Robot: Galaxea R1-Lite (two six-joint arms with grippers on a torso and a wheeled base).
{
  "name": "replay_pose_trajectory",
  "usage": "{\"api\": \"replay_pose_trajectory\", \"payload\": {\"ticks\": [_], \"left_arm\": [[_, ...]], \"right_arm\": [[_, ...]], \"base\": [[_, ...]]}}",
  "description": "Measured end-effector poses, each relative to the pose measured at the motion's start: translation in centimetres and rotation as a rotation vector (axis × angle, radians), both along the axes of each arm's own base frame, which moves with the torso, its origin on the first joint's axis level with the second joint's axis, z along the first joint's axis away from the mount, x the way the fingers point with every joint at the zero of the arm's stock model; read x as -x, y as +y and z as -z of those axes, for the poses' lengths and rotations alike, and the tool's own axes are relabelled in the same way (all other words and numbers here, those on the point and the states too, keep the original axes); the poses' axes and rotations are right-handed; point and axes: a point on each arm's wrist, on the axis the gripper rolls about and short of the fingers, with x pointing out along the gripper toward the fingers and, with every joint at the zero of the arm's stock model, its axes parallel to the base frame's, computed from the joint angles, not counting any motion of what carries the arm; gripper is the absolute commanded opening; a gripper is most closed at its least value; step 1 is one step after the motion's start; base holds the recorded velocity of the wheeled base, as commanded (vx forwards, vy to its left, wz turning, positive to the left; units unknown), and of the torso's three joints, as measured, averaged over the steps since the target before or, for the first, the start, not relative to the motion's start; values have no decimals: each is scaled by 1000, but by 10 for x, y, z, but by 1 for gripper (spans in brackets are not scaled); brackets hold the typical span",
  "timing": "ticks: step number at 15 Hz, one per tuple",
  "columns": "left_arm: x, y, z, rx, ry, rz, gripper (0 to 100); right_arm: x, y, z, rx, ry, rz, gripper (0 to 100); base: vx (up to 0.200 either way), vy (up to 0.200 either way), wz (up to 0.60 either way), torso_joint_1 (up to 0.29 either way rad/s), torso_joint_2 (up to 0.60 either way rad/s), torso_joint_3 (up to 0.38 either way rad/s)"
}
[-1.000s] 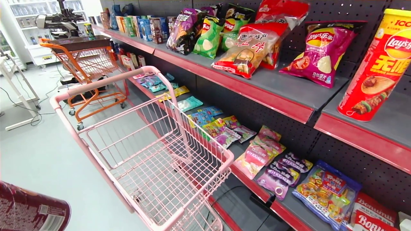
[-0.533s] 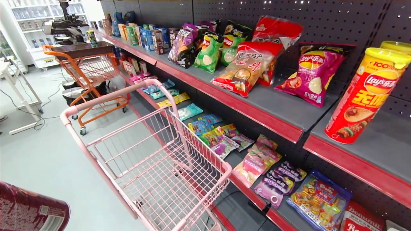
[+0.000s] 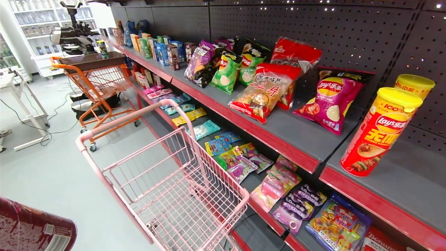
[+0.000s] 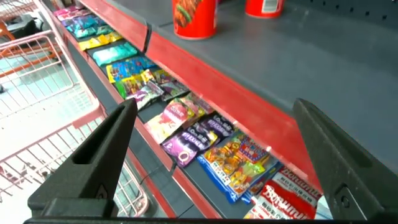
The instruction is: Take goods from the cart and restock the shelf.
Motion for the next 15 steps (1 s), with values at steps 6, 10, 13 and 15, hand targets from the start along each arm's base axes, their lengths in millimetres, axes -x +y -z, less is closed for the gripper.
{"api": "replay_pose_trajectory", "payload": {"ticks": [6, 10, 13, 15], "left_arm": [[0, 0, 0, -3, 2, -1, 0], [0, 0, 1, -16, 3, 0, 0], [-1, 0, 4, -21, 13, 6, 0], [0, 0, 5, -21, 13, 7, 0]], "right_arm": [[0, 0, 0, -1, 0, 0, 100], [0, 0, 0, -1, 0, 0, 100], [0, 0, 0, -1, 0, 0, 100], [0, 0, 0, -1, 0, 0, 100]], "base": [[0, 0, -200, 163, -370, -215], [0, 0, -600, 69, -172, -94], [0, 0, -600, 20, -7, -7], [0, 0, -600, 2, -2, 2]]}}
